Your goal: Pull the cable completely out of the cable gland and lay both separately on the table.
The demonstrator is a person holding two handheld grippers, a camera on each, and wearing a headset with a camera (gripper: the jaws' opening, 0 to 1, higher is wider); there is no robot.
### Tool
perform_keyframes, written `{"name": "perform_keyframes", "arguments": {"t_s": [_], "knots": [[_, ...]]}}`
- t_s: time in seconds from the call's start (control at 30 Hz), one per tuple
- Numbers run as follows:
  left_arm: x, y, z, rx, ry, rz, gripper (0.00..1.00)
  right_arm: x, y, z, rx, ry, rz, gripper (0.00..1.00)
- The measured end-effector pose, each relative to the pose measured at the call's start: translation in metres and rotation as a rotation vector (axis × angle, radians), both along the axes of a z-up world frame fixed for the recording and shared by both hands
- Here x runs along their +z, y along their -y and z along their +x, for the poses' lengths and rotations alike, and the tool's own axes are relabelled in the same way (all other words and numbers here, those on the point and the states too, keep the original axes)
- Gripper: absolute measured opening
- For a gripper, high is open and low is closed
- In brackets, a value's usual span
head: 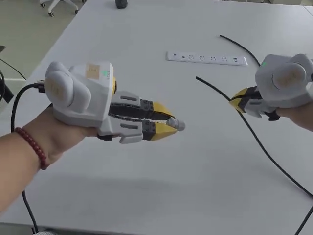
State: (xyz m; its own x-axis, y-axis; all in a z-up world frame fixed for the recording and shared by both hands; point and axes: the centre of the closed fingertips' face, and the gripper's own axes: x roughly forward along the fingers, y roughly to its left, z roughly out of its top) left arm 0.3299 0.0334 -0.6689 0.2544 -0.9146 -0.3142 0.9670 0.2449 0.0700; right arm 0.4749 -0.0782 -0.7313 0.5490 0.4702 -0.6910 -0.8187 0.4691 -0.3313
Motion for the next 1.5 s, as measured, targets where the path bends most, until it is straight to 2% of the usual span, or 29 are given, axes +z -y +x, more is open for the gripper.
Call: {"name": "perform_keyframes", "arguments": {"t_s": [0.23,0.27,0.33,0.37,0.47,0.57,0.63,0.7,0.77,0.9,1.4,1.5], "knots": [[-0.012,0.004,0.001,-0.013,-0.011,0.015,0.15,-0.02,0.005,0.041,-0.073,-0.046,0.014,0.0],[-0.013,0.004,0.002,-0.015,-0.011,0.019,0.15,-0.026,0.005,0.049,-0.09,-0.068,0.017,0.0],[-0.014,0.006,0.003,-0.021,-0.012,0.019,0.15,-0.036,0.006,0.062,-0.111,-0.083,0.016,0.0],[-0.015,0.007,0.004,-0.022,-0.011,0.021,0.15,-0.042,0.007,0.065,-0.129,-0.104,0.016,0.0],[-0.016,0.009,0.005,-0.026,-0.01,0.019,0.15,-0.056,0.006,0.079,-0.147,-0.122,0.008,0.0],[-0.018,0.01,0.009,-0.024,-0.012,0.023,0.15,-0.066,0.006,0.088,-0.175,-0.151,0.016,0.0],[-0.021,0.01,0.012,-0.023,-0.016,0.024,0.15,-0.074,0.009,0.092,-0.192,-0.166,0.0,0.0],[-0.025,0.009,0.016,-0.014,-0.021,0.029,0.15,-0.077,0.008,0.092,-0.201,-0.188,0.01,0.0],[-0.028,0.008,0.02,-0.005,-0.027,0.027,0.15,-0.08,0.009,0.093,-0.188,-0.175,-0.016,0.0],[-0.035,0.008,0.025,0.005,-0.039,0.031,0.15,-0.084,0.01,0.093,-0.198,-0.2,0.0,0.0],[-0.043,0.01,0.029,0.013,-0.056,0.026,0.15,-0.09,0.012,0.092,-0.199,-0.213,-0.013,0.0],[-0.044,0.01,0.03,0.019,-0.059,0.025,0.15,-0.09,0.013,0.093,-0.195,-0.211,-0.01,0.07]]}}
